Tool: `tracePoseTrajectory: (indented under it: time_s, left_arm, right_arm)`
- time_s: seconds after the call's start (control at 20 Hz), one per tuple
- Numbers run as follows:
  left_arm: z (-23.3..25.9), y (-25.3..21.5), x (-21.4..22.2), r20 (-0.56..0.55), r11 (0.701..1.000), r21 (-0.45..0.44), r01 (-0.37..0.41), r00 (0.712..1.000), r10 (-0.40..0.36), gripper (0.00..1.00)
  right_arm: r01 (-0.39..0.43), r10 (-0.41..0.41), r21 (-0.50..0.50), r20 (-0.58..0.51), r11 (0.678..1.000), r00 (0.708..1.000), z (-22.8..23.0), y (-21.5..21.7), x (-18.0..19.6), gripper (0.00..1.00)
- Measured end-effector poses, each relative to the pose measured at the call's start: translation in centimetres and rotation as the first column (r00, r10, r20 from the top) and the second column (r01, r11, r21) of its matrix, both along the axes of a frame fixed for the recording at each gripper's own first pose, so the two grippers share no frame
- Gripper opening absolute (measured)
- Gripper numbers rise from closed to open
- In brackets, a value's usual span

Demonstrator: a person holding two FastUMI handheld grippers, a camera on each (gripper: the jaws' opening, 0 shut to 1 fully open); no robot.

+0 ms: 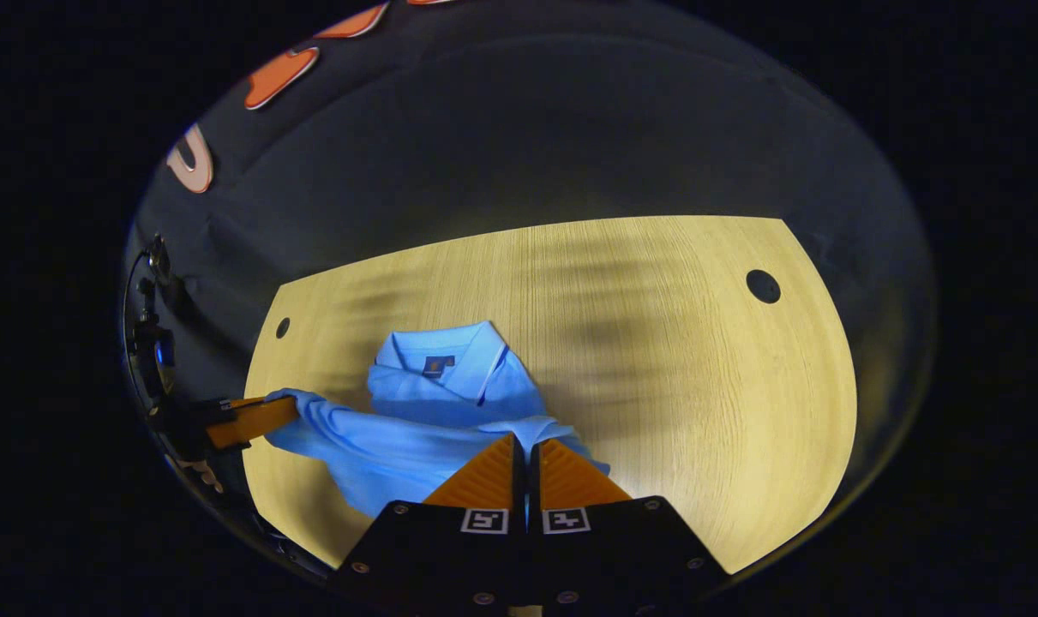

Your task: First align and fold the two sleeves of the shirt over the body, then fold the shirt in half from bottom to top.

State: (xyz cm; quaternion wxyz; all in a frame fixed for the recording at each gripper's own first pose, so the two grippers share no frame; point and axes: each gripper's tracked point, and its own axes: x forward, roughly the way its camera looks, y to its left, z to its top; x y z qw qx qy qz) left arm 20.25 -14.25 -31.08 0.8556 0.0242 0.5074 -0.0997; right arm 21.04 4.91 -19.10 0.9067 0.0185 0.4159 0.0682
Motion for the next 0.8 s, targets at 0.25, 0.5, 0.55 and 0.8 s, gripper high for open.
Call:
tracePoseTrajectory:
  time_s: [0.25, 0.5, 0.55, 0.8]
  left_arm:
    - [-3.8, 0.1, 1.6, -0.047, 1.0, 0.014, 0.013, 0.999, -0.012, 0.04]
    - [-6.7, 0.4, 2.4, -0.08, 1.0, 0.022, 0.007, 0.997, -0.005, 0.04]
    - [-7.1, 0.8, 2.4, -0.09, 1.0, 0.025, 0.004, 0.996, -0.002, 0.04]
    - [-7.6, 1.7, 2.7, -0.073, 0.999, 0.03, -0.032, 0.997, 0.034, 0.13]
  right_arm:
    - [0.02, -0.02, 0.012, -0.022, 1.0, 1.0, -2.1, -0.2, 2.5, 0.0]
    - [0.054, -0.055, -0.019, -0.063, 0.998, 0.997, -5.3, -0.4, 4.0, 0.01]
    - [0.052, -0.054, -0.027, -0.065, 0.998, 0.996, -5.7, -0.4, 4.1, 0.02]
    - [0.085, -0.088, -0.061, -0.056, 0.995, 0.995, -5.8, -1.5, 4.4, 0.13]
